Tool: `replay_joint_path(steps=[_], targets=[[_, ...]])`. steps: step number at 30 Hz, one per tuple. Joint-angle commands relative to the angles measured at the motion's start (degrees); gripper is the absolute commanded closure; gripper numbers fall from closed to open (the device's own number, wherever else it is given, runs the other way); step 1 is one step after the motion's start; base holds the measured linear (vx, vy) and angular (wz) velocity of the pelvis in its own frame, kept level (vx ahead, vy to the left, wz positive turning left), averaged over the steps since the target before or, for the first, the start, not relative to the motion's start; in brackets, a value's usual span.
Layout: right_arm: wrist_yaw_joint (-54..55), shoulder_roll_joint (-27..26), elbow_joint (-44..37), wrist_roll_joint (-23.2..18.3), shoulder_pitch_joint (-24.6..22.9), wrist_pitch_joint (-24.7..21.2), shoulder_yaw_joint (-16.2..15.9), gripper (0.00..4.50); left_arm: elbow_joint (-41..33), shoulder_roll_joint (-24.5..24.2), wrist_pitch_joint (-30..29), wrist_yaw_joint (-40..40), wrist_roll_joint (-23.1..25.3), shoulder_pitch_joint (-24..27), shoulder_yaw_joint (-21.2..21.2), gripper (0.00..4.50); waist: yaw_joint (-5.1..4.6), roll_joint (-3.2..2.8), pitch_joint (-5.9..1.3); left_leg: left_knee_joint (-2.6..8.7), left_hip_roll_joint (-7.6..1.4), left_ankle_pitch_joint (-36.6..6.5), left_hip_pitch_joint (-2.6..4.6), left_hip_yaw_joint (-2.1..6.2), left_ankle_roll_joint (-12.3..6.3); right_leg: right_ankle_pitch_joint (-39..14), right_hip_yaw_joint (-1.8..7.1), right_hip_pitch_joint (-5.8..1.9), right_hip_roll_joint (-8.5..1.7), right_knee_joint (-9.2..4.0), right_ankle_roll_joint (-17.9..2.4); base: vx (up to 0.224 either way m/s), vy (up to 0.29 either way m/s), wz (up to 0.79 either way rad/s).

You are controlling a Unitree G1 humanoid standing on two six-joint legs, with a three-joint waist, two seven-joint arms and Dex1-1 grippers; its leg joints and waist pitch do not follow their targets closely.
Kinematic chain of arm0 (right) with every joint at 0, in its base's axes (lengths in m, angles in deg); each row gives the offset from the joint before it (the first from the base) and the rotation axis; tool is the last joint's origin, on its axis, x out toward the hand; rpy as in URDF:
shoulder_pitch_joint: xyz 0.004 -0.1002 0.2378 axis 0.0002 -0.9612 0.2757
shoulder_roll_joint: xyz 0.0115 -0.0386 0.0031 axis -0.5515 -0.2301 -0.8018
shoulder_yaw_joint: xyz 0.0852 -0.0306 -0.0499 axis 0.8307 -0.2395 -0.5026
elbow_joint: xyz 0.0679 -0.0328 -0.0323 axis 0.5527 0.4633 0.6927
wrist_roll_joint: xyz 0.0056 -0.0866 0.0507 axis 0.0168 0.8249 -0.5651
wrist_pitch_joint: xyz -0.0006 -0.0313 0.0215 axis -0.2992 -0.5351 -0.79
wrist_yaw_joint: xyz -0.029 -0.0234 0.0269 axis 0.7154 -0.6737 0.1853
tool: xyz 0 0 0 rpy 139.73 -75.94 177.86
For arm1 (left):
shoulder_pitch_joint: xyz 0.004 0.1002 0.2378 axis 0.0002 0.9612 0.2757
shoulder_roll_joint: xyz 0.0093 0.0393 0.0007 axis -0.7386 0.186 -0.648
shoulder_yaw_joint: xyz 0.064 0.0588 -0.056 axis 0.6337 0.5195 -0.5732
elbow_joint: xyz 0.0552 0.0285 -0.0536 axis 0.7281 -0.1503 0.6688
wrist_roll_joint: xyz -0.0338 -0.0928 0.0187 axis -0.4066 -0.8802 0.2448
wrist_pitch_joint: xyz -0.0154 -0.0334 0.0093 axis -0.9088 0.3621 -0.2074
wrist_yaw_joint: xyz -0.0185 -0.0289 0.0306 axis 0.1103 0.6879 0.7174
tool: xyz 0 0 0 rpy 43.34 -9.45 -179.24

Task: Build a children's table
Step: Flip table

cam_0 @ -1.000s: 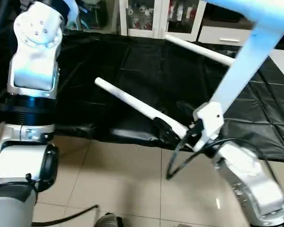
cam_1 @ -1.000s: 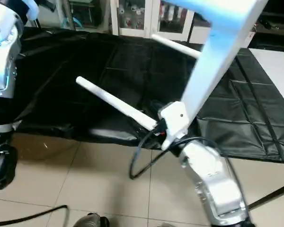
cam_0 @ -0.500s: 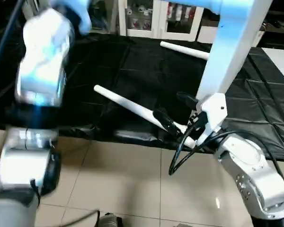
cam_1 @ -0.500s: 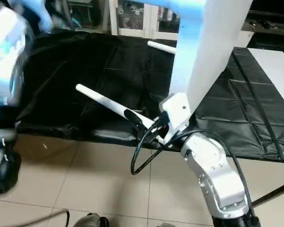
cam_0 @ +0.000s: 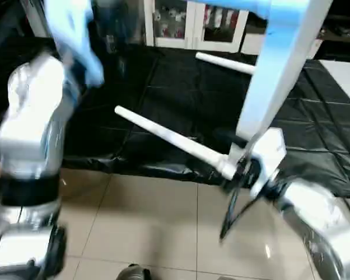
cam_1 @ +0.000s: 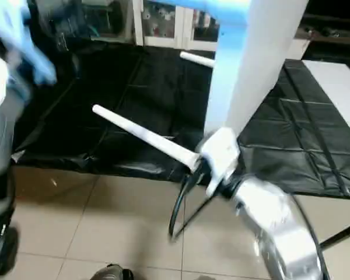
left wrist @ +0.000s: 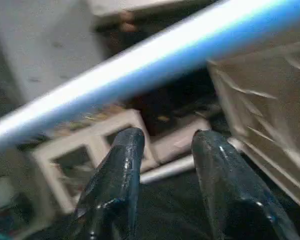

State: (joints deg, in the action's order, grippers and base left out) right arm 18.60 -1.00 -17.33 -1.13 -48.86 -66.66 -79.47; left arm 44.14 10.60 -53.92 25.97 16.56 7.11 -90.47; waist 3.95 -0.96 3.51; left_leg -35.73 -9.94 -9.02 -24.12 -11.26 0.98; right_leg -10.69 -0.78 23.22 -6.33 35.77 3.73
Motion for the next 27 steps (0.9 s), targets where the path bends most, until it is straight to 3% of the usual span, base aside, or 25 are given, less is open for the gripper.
replay_joint_path(steps=[1, 5, 9, 13, 14, 15, 16, 17, 18, 19, 20, 21, 22, 23, 24, 25, 26, 27], targets=[[1.28, 0.46, 1.68, 0.30, 1.22, -0.01, 1.72, 0.00, -3.89, -0.93, -3.28, -2.35, -2.47, 0.68, 2.16, 2.16, -0.62, 0.04, -3.45, 5.97, -2.10, -33.15, 3.59, 2.35, 7.91, -27.75, 0.46, 0.49, -1.02, -5.84, -6.28, 0.000, 0.000, 0.00], [2.17, 1.10, 6.48, -0.69, 3.72, 0.65, 5.27, 0.00, -7.88, -1.73, -6.43, -5.51, -4.87, 4.07, 6.06, 2.16, -1.58, -0.21, -3.29, 6.59, -2.08, -35.89, 3.52, 2.63, 8.21, -27.54, 0.09, 0.23, -0.73, -6.10, -5.92, 0.000, 0.000, 0.00], [1.07, 2.17, 11.49, 0.17, 6.65, 2.23, 7.37, 0.00, -6.21, 3.40, -9.76, 1.10, -3.19, 6.76, 6.64, 2.16, -1.97, -0.21, -3.16, 6.42, -1.92, -38.28, 4.06, 2.40, 8.56, -29.26, -0.09, 0.64, -0.51, -6.75, -5.44, 0.000, 0.000, 0.00], [-0.62, 3.20, 16.20, 0.21, 8.57, 4.19, 7.52, 0.00, -4.09, 6.65, -10.32, 6.08, -1.57, 8.82, 6.39, 2.16, -3.44, -0.33, -3.06, 6.81, -1.88, -41.16, 3.53, 3.04, 8.14, -31.73, -1.42, -0.47, -0.39, -7.34, -4.25, 0.000, 0.000, 0.00], [-1.16, 3.64, 18.13, 0.33, 9.34, 4.93, 7.60, 0.00, -3.74, 6.94, -10.21, 7.20, -0.98, 9.39, 6.50, 2.16, -3.75, -0.50, -2.93, 7.22, -1.96, -42.60, 3.44, 3.15, 8.08, -32.28, -1.75, -0.68, -0.27, -7.42, -4.15, 0.000, 0.000, 0.00], [-1.73, 4.03, 20.12, 0.43, 10.13, 5.71, 7.72, 0.00, -3.44, 7.11, -10.05, 8.22, -0.34, 9.97, 6.70, 2.16, -4.44, -0.99, -2.71, 8.09, -2.28, -46.02, 3.46, 3.41, 8.56, -30.73, -2.81, -0.96, 0.23, -7.23, -4.58, 0.000, 0.000, 0.00], [-1.83, 4.14, 20.74, 0.50, 10.40, 5.91, 7.79, 0.00, -3.33, 7.14, -9.88, 8.44, -0.13, 10.13, 6.77, 2.16, -4.69, -1.05, -2.59, 8.85, -2.55, -47.73, 2.98, 3.53, 8.48, -29.30, -3.41, -1.78, 0.51, -6.61, -4.79, -0.066, 0.020, -0.16], [-2.51, 4.72, 24.67, 0.92, 12.07, 7.24, 8.33, 0.00, -2.70, 7.54, -9.12, 10.18, 1.45, 10.97, 7.01, 2.16, -4.73, -1.43, -2.39, 11.54, -3.36, -51.13, 1.40, 2.82, 8.66, -25.03, -4.28, -3.47, 1.37, -3.20, -5.90, -0.066, 0.020, -0.16], [-2.63, 4.95, 27.27, 0.99, 13.12, 7.96, 8.97, 0.00, -2.38, 7.54, -8.42, 10.87, 2.58, 11.32, 7.33, 2.16, -3.99, -1.63, -2.22, 13.77, -3.96, -53.16, 0.06, 1.76, 8.56, -21.32, -4.65, -4.90, 2.14, 0.56, -6.28, -0.127, -0.001, -0.02], [-2.30, 5.46, 29.57, 1.80, 14.04, 8.96, 9.23, 0.00, -2.13, 7.80, -7.93, 11.33, 3.11, 11.55, 7.40, 2.16, 0.49, -1.03, -2.10, 16.12, -4.30, -52.47, -4.36, -2.11, 7.19, -15.17, -4.36, -7.65, 2.48, 8.03, -5.47, -0.106, -0.085, 0.22], [-2.22, 5.84, 31.65, 2.56, 14.99, 10.06, 9.49, 0.00, -1.98, 8.39, -7.82, 12.18, 3.49, 11.82, 7.19, 2.16, 1.53, -0.25, -3.03, 14.02, -3.87, -43.98, -2.66, -3.73, 6.82, -20.24, -1.41, -6.51, 1.81, 7.76, -4.62, -0.106, -0.085, 0.22], [-1.86, 5.85, 33.13, 2.82, 15.76, 10.75, 9.94, 0.00, -1.69, 8.92, -7.13, 12.76, 3.86, 12.03, 7.10, 2.16, -0.82, 1.68, -3.91, -5.59, -0.18, -8.29, 4.41, 3.98, 2.82, -60.60, 7.81, 3.20, -7.65, -9.15, -0.97, 0.093, -0.142, 0.17], [-1.66, 5.84, 33.24, 2.93, 15.87, 10.90, 9.98, 0.00, -1.63, 9.05, -7.08, 12.90, 3.88, 12.08, 7.05, 2.16, -0.82, 1.68, -3.91, -5.59, -0.18, -8.29, 4.41, 3.98, 2.82, -60.60, 7.81, 3.20, -7.65, -9.15, -0.97, 0.125, -0.082, -0.03], [-0.53, 5.75, 33.87, 3.51, 16.50, 11.74, 10.20, 0.00, -1.26, 9.77, -6.78, 13.72, 4.00, 12.36, 6.77, 2.16, 0.19, 1.88, -2.94, -2.36, -0.10, -6.23, 1.30, 4.88, 2.49, -50.43, 4.85, -1.07, -4.49, -6.78, -4.36, 0.125, -0.082, -0.03], [0.28, 4.94, 31.94, 2.80, 16.41, 11.36, 10.58, 0.00, -0.99, 9.75, -5.25, 14.53, 5.39, 12.81, 7.60, 2.16, -0.04, 0.57, -3.93, 1.24, -1.53, -12.50, 4.74, 3.94, 4.09, -29.91, 1.98, 0.68, 0.79, -3.67, -8.54, -0.050, -0.041, 0.29], [0.36, 4.42, 30.28, 2.11, 16.11, 10.75, 10.72, 0.00, -1.00, 9.42, -4.34, 14.80, 6.32, 13.01, 8.28, 2.16, -0.93, 0.87, -3.73, 2.11, -1.73, -17.94, 5.34, 3.29, 4.10, -24.18, 1.31, 1.20, 2.12, -3.61, -10.01, -0.160, -0.055, 0.46], [0.54, 3.61, 27.41, 1.09, 15.31, 9.67, 10.88, 0.00, -0.89, 9.54, -5.58, 15.30, 6.38, 13.12, 8.57, 2.16, -1.30, 0.19, -3.97, 2.98, -1.93, -20.67, 5.25, 3.18, 3.93, -20.04, 1.13, 0.43, 1.96, -3.34, -11.32, -0.160, -0.055, 0.46], [0.76, 2.70, 24.53, 0.06, 14.38, 8.90, 10.84, 0.00, -0.76, 10.01, -5.68, 16.65, 7.07, 13.38, 8.49, 2.16, -2.04, -0.23, -3.71, 4.69, -2.49, -20.68, 3.64, 2.99, 3.16, -14.79, 1.03, -1.38, 1.24, -3.39, -12.60, -0.092, -0.005, 0.12]])
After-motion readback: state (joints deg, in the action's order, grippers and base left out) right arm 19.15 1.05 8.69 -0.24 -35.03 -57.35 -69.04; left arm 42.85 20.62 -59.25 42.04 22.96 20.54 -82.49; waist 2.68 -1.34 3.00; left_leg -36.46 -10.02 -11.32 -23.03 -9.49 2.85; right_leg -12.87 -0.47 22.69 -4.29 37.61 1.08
